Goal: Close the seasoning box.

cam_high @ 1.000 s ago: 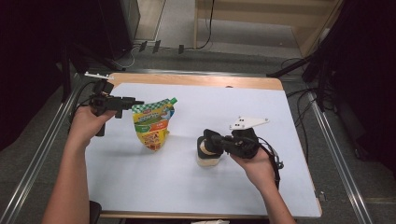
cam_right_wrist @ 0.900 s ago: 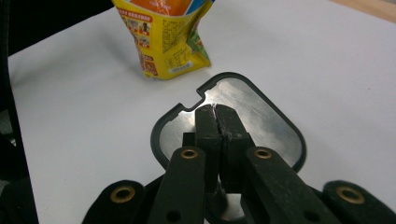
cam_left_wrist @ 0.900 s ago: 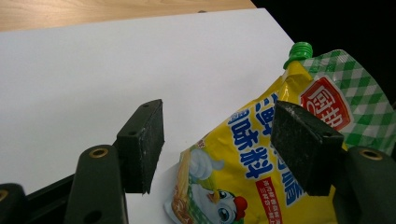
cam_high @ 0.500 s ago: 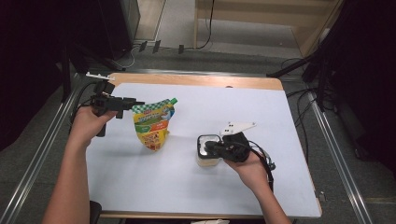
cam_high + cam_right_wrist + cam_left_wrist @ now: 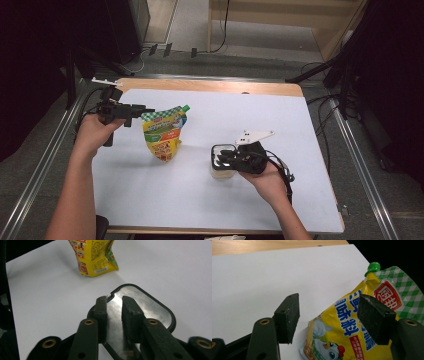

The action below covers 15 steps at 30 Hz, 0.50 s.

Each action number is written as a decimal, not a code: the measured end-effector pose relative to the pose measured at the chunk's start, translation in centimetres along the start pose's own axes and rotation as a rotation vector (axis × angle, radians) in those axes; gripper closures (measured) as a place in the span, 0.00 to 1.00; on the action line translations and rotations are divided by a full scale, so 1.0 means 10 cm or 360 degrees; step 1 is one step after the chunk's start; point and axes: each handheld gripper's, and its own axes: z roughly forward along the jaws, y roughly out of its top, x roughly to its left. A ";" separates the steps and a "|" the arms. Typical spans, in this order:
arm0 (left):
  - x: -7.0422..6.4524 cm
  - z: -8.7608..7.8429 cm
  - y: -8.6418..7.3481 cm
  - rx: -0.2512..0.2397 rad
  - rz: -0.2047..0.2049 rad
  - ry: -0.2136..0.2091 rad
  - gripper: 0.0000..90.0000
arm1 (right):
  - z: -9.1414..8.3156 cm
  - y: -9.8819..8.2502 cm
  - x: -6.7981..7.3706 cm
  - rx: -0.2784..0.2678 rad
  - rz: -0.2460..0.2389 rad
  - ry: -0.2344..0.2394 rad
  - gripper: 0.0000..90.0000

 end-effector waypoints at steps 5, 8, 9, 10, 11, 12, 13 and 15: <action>0.01 0.00 0.00 0.0001 -0.0005 0.0001 0.39 | -0.04 0.00 -0.04 -0.0016 -0.0009 -0.0023 0.73; 0.01 0.00 0.00 0.0002 -0.0004 0.0002 0.39 | -0.08 0.01 -0.08 -0.0030 0.0009 -0.0045 0.68; 0.01 0.00 0.00 0.0002 -0.0004 0.0002 0.39 | -0.10 0.00 -0.10 -0.0030 0.0019 -0.0046 0.66; 0.01 0.00 0.00 0.0001 -0.0002 0.0001 0.39 | -0.10 0.00 -0.11 -0.0032 0.0023 -0.0045 0.64; 0.01 0.00 0.00 0.0001 -0.0004 -0.0001 0.39 | -0.11 0.00 -0.12 -0.0029 0.0029 -0.0045 0.62; 0.01 0.00 0.00 0.0001 -0.0004 -0.0001 0.39 | -0.12 0.00 -0.13 -0.0025 0.0037 -0.0047 0.61; 0.01 0.01 0.00 0.0002 -0.0003 -0.0002 0.39 | -0.13 0.00 -0.14 -0.0025 0.0041 -0.0048 0.59; 0.01 0.01 -0.01 0.0005 -0.0005 0.0004 0.39 | -0.15 -0.01 -0.18 -0.0031 0.0062 -0.0058 0.58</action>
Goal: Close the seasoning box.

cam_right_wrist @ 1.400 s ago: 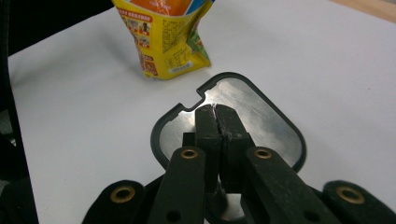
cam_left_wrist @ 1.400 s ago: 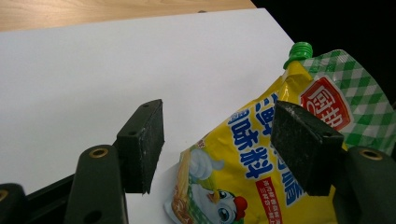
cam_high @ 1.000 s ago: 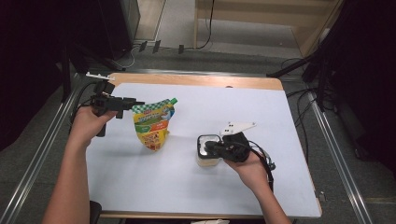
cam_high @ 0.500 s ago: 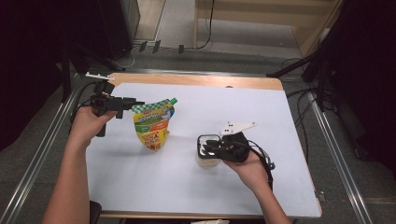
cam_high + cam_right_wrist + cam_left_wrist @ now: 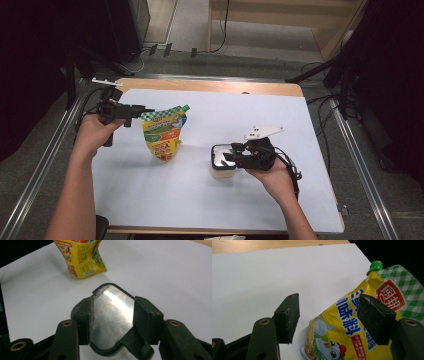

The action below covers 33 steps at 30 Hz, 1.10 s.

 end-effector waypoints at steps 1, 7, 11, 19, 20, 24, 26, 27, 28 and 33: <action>0.00 0.00 0.00 -0.0001 0.0000 -0.0001 0.39 | -0.02 0.00 -0.02 -0.0012 0.0000 -0.0013 0.57; 0.00 0.01 0.00 0.0003 -0.0002 -0.0006 0.39 | -0.14 -0.02 -0.13 -0.0083 0.0025 -0.0062 0.56; 0.01 0.00 0.00 0.0001 -0.0002 -0.0004 0.39 | -0.23 -0.04 -0.22 -0.0127 0.0047 -0.0094 0.55; 0.02 0.00 -0.01 -0.0002 -0.0011 0.0000 0.39 | -0.35 -0.11 -0.38 -0.0159 0.0070 -0.0179 0.53; 0.02 0.00 -0.01 -0.0002 -0.0010 -0.0002 0.39 | -0.36 -0.12 -0.39 -0.0158 0.0074 -0.0194 0.52; 0.03 0.01 -0.02 0.0000 -0.0013 -0.0007 0.39 | -0.37 -0.18 -0.47 -0.0155 0.0082 -0.0233 0.52; 0.03 0.01 -0.02 0.0002 -0.0013 -0.0006 0.39 | -0.37 -0.21 -0.51 -0.0152 0.0105 -0.0243 0.53; 0.03 0.01 -0.02 0.0002 -0.0015 -0.0004 0.39 | -0.36 -0.22 -0.53 -0.0142 0.0117 -0.0245 0.53; 0.04 0.01 -0.02 0.0003 -0.0017 -0.0005 0.39 | -0.36 -0.23 -0.55 -0.0138 0.0122 -0.0256 0.53; 0.06 0.02 -0.03 0.0006 -0.0028 -0.0009 0.39 | -0.39 -0.30 -0.65 -0.0148 0.0154 -0.0288 0.51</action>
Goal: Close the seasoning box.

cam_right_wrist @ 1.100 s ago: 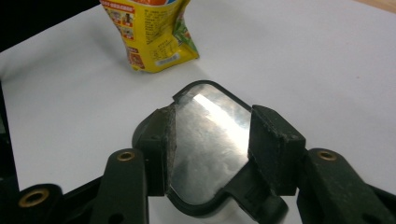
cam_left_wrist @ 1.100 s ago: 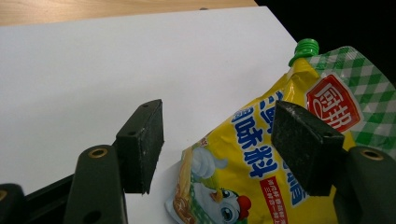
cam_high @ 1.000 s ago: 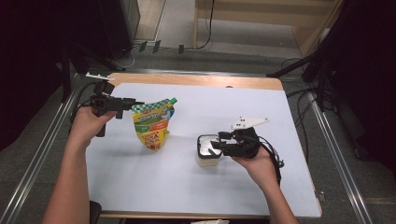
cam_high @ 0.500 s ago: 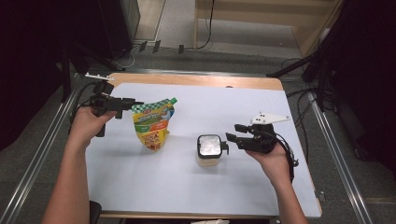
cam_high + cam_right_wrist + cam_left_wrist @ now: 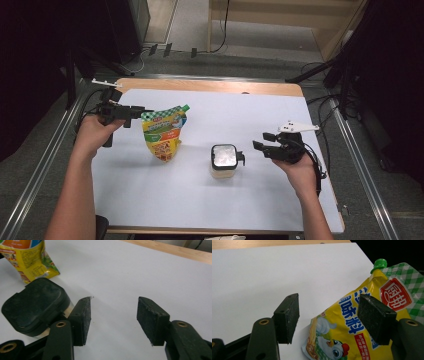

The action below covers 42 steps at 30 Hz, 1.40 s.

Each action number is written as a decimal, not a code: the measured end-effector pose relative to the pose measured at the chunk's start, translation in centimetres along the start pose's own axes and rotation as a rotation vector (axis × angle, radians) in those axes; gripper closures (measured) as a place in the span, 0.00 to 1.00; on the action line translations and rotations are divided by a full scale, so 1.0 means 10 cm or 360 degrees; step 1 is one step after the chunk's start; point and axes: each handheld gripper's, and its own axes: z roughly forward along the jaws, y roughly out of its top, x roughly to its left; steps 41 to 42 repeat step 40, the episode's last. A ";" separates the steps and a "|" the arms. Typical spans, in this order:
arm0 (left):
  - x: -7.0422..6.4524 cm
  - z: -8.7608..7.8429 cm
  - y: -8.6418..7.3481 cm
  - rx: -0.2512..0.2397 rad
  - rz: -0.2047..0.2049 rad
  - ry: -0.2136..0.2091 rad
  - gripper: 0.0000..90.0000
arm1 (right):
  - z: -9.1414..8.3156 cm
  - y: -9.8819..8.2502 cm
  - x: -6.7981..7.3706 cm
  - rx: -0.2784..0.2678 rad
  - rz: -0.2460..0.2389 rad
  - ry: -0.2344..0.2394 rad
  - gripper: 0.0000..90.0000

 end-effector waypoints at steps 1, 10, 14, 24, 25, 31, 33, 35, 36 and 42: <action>0.00 0.00 0.00 0.0003 0.0000 0.0005 0.39 | -0.01 -0.01 -0.03 0.0001 0.0012 -0.0006 0.51; 0.03 0.00 0.00 -0.0002 -0.0013 0.0023 0.38 | -0.01 -0.11 -0.22 -0.0007 0.0092 -0.0050 0.48; 0.03 0.01 0.00 0.0008 -0.0004 0.0022 0.38 | 0.01 -0.15 -0.26 0.0010 0.0109 -0.0070 0.46; 0.04 0.05 -0.01 0.0033 -0.0004 0.0020 0.38 | 0.06 -0.16 -0.23 0.0049 0.0099 -0.0106 0.46; 0.04 0.05 -0.01 0.0036 -0.0003 0.0021 0.38 | 0.07 -0.16 -0.23 0.0054 0.0099 -0.0104 0.46; 0.05 0.06 -0.02 0.0032 -0.0014 0.0022 0.38 | 0.08 -0.16 -0.23 0.0058 0.0096 -0.0114 0.45; 0.06 0.07 -0.03 0.0034 -0.0018 0.0019 0.38 | 0.08 -0.17 -0.23 0.0058 0.0096 -0.0114 0.45; 0.08 0.07 -0.03 0.0038 -0.0023 0.0021 0.38 | 0.08 -0.17 -0.23 0.0062 0.0095 -0.0113 0.44; 0.09 0.07 -0.04 0.0036 -0.0029 0.0025 0.38 | 0.08 -0.18 -0.23 0.0066 0.0101 -0.0111 0.43; 0.12 0.07 -0.05 0.0015 -0.0078 0.0049 0.37 | 0.11 -0.20 -0.23 0.0061 0.0094 -0.0136 0.38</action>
